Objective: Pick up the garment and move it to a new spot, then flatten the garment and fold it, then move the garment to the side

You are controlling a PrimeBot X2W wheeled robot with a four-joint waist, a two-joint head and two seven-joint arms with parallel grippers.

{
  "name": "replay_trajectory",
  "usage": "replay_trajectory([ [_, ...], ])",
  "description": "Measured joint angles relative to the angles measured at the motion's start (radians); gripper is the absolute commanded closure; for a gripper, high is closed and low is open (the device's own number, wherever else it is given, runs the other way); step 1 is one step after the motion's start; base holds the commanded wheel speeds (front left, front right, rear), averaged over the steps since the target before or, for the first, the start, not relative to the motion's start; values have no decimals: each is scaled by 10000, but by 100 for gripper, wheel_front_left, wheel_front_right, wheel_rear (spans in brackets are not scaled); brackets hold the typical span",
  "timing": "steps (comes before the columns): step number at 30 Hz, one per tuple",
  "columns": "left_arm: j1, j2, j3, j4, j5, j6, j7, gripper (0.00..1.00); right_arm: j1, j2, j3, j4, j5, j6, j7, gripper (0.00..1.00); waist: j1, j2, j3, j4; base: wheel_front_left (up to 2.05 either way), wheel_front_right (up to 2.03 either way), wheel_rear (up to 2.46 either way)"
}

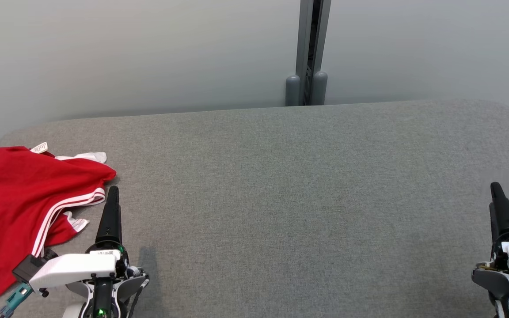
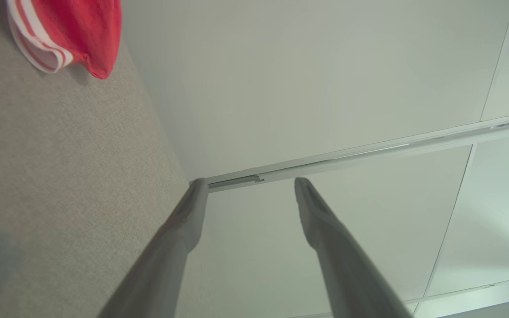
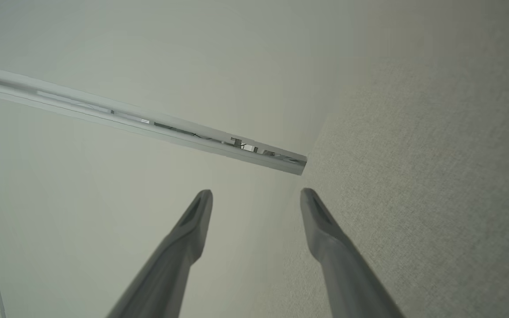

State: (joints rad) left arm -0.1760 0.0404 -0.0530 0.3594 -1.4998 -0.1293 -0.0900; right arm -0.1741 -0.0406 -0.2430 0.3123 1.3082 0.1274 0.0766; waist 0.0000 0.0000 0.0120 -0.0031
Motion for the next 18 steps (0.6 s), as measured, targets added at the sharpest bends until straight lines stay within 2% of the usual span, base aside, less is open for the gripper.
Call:
replay_trajectory([
  [7,105,12,121,-554,909,0,-176,0,-65,-203,274,-608,-1881,0,-353,0,0,0,10,5,0,0,0],
  [18,461,25,107,-1726,2966,0,-441,0,-264,-380,773,-1607,-4380,2,-863,0,0,0,22,53,0,0,0],
])
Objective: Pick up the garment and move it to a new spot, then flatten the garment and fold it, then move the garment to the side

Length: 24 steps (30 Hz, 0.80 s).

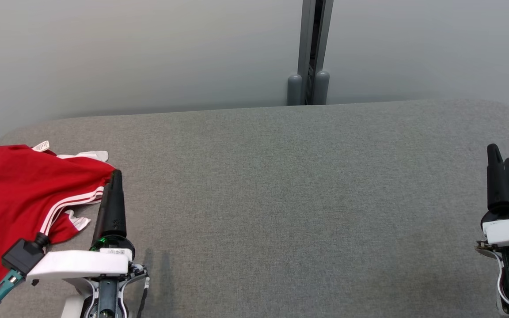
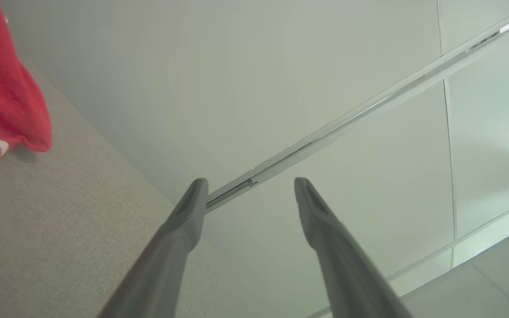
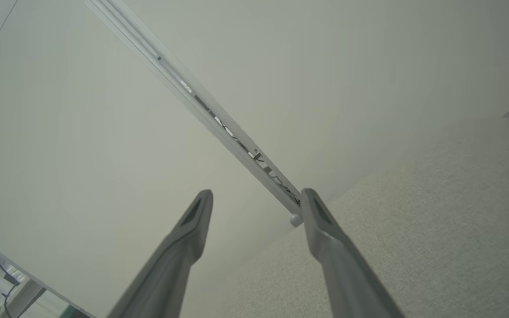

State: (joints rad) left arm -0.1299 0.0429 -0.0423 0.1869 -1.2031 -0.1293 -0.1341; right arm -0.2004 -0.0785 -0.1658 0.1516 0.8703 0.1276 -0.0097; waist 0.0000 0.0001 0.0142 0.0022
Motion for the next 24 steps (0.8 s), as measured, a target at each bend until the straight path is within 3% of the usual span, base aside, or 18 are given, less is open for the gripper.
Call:
replay_trajectory([
  [8,100,6,-251,-863,1624,180,-163,0,-165,-330,650,-834,-1964,0,-336,0,1,0,34,27,0,0,0],
  [16,180,10,-828,-1246,3400,1283,-324,0,-164,-353,1198,-1147,-3279,2,-635,0,1,0,52,37,0,0,0],
  [24,180,21,-1406,-1467,4962,2238,-464,0,-3,-194,1599,-717,-4130,2,-911,0,0,0,41,3,0,0,0],
])
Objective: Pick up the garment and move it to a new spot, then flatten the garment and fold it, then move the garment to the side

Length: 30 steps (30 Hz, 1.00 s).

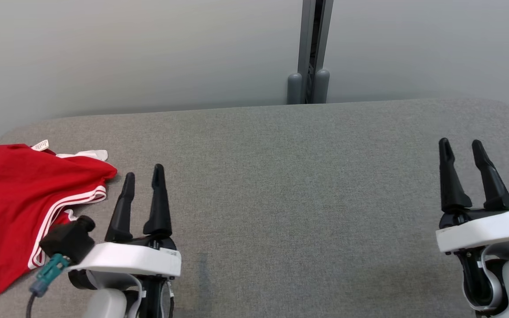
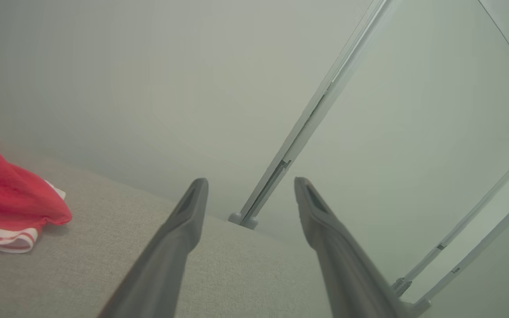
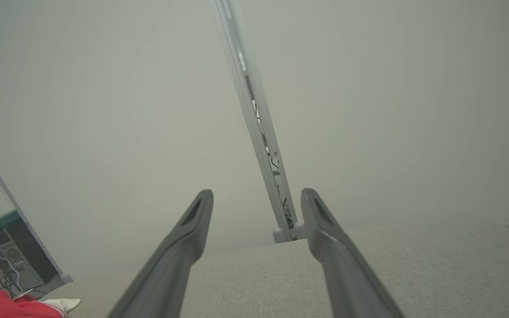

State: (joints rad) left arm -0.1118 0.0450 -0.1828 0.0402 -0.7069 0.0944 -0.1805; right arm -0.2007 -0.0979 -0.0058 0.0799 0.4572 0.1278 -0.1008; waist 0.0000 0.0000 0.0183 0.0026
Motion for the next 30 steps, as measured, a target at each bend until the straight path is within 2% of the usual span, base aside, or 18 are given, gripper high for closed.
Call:
replay_trajectory([
  [9,13,2,-706,113,1687,673,-150,0,-49,27,385,8,-1076,2,-324,0,0,0,34,5,0,0,0],
  [14,135,6,-901,299,2173,1097,-240,0,42,104,537,364,-1457,4,-499,0,0,0,45,25,0,0,0],
  [20,224,10,-1001,374,2686,1266,-326,0,49,211,775,711,-1701,4,-671,0,0,0,91,35,0,0,0],
  [30,382,13,-1150,731,3110,1250,-487,0,48,234,1074,1223,-2105,17,-955,0,0,0,147,35,0,0,0],
])
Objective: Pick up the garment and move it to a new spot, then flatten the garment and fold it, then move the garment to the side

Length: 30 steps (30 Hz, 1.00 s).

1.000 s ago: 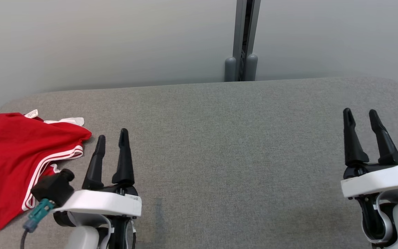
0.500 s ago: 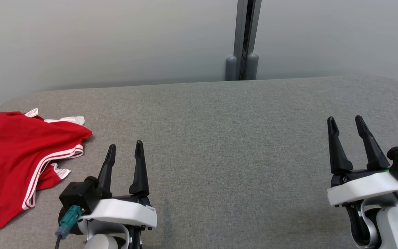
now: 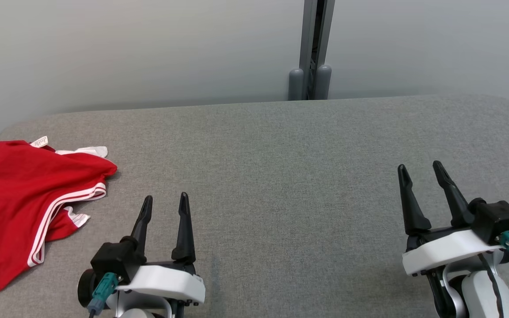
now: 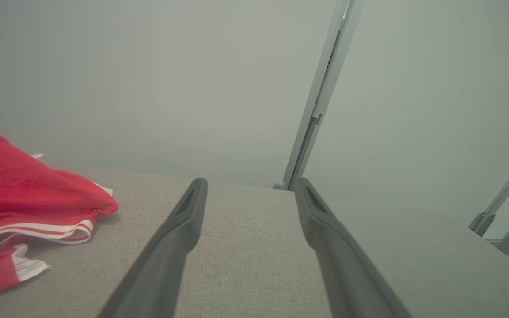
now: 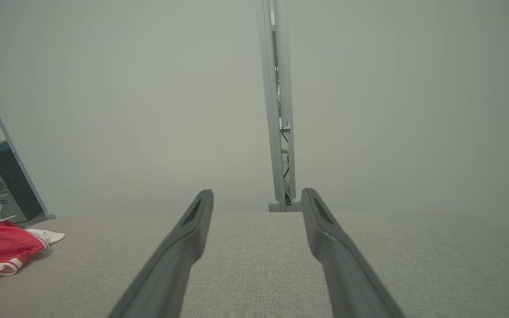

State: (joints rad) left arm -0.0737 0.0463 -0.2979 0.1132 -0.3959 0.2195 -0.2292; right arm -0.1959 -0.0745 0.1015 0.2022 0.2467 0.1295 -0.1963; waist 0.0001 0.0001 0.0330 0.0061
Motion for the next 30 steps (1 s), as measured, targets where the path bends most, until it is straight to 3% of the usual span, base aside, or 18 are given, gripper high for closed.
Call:
replay_trajectory([
  [19,103,10,-44,-173,1076,109,-222,0,-12,42,259,305,-788,0,-451,0,-1,0,88,-51,0,0,0],
  [30,298,13,-81,-249,1120,194,-324,0,-5,107,412,552,-920,2,-673,0,0,0,33,-54,0,0,0],
])
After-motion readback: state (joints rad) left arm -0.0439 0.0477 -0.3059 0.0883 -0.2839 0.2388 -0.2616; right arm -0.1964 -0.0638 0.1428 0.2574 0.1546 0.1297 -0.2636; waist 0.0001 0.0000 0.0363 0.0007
